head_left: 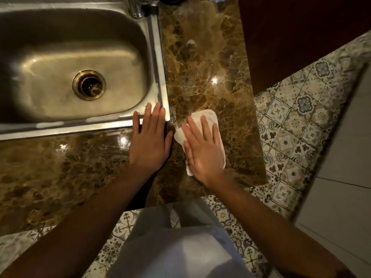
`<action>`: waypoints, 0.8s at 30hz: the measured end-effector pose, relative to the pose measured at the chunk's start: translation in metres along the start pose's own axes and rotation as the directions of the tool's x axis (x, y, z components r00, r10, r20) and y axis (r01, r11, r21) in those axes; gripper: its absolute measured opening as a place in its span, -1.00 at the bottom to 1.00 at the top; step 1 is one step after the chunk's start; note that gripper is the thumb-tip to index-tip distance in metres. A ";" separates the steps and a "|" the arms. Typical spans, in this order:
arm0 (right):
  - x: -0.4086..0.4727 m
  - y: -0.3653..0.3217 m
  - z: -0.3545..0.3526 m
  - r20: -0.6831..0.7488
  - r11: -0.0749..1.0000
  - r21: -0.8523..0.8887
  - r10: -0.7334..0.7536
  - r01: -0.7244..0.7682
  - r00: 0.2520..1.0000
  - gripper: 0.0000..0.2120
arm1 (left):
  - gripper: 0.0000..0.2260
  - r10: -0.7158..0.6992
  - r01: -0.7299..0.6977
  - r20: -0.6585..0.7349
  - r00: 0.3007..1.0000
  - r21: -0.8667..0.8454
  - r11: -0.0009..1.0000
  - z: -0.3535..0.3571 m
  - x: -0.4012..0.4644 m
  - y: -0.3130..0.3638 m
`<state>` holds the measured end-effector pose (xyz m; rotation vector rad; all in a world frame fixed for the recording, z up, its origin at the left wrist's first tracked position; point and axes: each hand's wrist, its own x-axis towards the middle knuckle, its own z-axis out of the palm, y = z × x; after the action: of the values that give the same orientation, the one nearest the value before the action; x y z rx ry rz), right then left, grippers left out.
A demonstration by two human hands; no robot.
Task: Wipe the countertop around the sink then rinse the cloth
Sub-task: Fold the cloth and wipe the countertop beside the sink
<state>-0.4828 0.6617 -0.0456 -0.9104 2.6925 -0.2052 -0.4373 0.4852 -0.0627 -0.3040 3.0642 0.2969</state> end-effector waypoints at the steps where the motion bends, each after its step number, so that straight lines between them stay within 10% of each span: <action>1: 0.014 0.003 -0.004 0.007 0.999 0.002 -0.035 0.035 0.999 -0.50 | -0.43 0.002 -0.002 0.013 1.000 0.000 1.000 0.000 0.000 0.000; 14: 0.256 0.056 -0.073 -0.061 0.999 -0.047 -0.006 0.003 0.998 -0.49 | -0.37 -0.067 0.068 0.009 0.998 -0.048 0.997 0.002 0.008 0.008; 20: 0.163 0.103 -0.061 -0.140 0.976 0.029 0.219 -0.217 0.965 -0.45 | -0.34 -0.060 0.061 0.062 0.996 -0.014 0.998 0.007 0.032 0.036; 24: 0.088 0.072 -0.028 0.006 0.996 -0.084 -0.023 0.023 1.000 -0.45 | -0.33 -0.082 0.081 0.073 0.994 0.023 0.996 0.010 0.033 0.037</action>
<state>-0.5994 0.6660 -0.0548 -0.9655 2.7049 -0.0946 -0.4763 0.5168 -0.0679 -0.4067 2.9709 0.2666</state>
